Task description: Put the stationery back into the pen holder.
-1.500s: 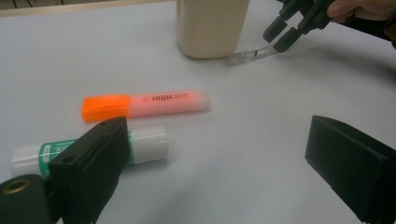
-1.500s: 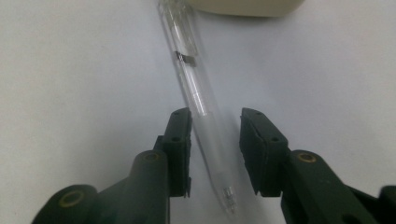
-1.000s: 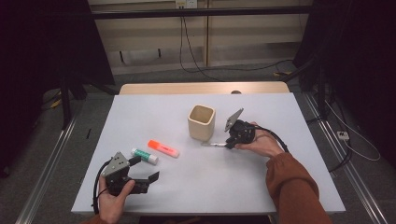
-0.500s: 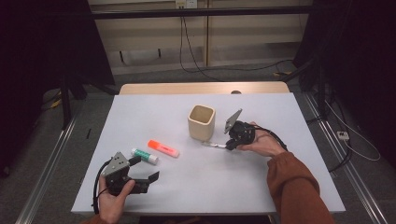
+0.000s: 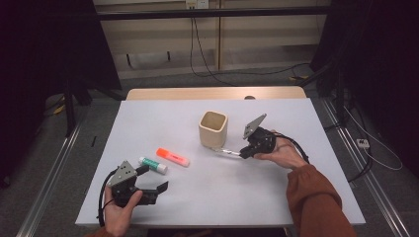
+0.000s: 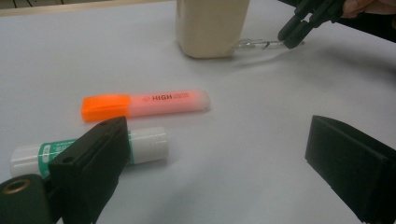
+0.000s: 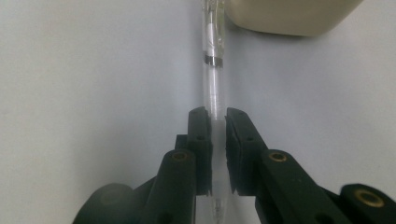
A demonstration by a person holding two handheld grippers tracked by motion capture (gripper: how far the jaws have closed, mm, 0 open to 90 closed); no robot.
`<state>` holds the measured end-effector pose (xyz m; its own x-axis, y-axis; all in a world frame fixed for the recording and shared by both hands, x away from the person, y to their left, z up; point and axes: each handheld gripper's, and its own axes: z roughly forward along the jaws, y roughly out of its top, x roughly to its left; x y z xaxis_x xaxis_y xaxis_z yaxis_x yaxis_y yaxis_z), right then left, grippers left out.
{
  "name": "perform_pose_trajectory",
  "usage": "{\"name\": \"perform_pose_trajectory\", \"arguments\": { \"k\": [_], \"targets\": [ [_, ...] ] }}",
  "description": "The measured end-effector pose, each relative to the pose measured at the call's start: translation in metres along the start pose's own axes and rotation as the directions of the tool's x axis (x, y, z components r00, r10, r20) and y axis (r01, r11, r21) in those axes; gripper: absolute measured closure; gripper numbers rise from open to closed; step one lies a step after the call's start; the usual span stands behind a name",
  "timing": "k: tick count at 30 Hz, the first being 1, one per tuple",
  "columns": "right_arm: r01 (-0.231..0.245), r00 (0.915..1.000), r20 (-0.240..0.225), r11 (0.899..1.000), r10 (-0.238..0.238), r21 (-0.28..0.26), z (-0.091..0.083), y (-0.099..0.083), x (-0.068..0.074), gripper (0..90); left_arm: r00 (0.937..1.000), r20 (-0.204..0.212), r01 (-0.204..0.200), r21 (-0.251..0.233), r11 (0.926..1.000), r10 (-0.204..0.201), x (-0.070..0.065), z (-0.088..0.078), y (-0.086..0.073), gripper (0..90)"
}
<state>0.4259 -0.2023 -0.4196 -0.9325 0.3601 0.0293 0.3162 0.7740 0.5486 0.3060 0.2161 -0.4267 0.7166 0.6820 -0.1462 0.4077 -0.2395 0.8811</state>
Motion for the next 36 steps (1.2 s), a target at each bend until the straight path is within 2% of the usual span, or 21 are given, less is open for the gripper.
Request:
{"name": "perform_pose_trajectory", "arguments": {
  "k": [5,9,13,18,26,29,32,36],
  "targets": [
    [-0.038,0.9993,-0.008,0.998,0.038,-0.047,-0.003,-0.006,0.004,81.1,1.0,-0.001,0.0,0.0,1.0,0.0,0.0,0.0,0.0,6.5],
    [-0.05,0.9987,-0.014,0.997,0.049,-0.058,-0.004,-0.008,0.01,81.1,1.0,-0.002,-0.003,-0.001,1.0,0.003,-0.001,0.0,0.0,6.6],
    [-0.056,0.9984,-0.002,0.996,0.056,-0.069,-0.007,-0.009,0.016,81.2,0.9999,-0.013,-0.007,-0.005,1.0,0.007,0.0,-0.001,0.0,6.2],
    [-0.087,0.9961,0.006,0.991,0.088,-0.102,-0.013,-0.011,0.023,81.2,0.9997,-0.014,-0.018,-0.007,0.9998,0.018,-0.002,0.0,0.001,6.3],
    [-0.115,0.9931,0.005,0.986,0.117,-0.12,-0.022,-0.014,0.035,81.2,0.9969,0.021,-0.076,0.012,0.9971,0.075,-0.006,0.006,0.006,6.4],
    [-0.126,0.9919,0.005,0.984,0.127,-0.123,-0.023,-0.016,0.04,81.3,0.993,0.044,-0.11,0.01,0.9939,0.109,-0.008,0.008,0.01,7.0],
    [-0.135,0.9907,0.003,0.983,0.136,-0.121,-0.024,-0.018,0.043,81.2,0.9884,0.04,-0.146,0.0,0.9892,0.146,-0.011,0.009,0.014,7.0],
    [-0.149,0.9887,-0.005,0.979,0.15,-0.137,-0.027,-0.021,0.047,81.2,0.9841,0.066,-0.166,0.009,0.9861,0.165,-0.013,0.01,0.02,7.0]
  ]
}}
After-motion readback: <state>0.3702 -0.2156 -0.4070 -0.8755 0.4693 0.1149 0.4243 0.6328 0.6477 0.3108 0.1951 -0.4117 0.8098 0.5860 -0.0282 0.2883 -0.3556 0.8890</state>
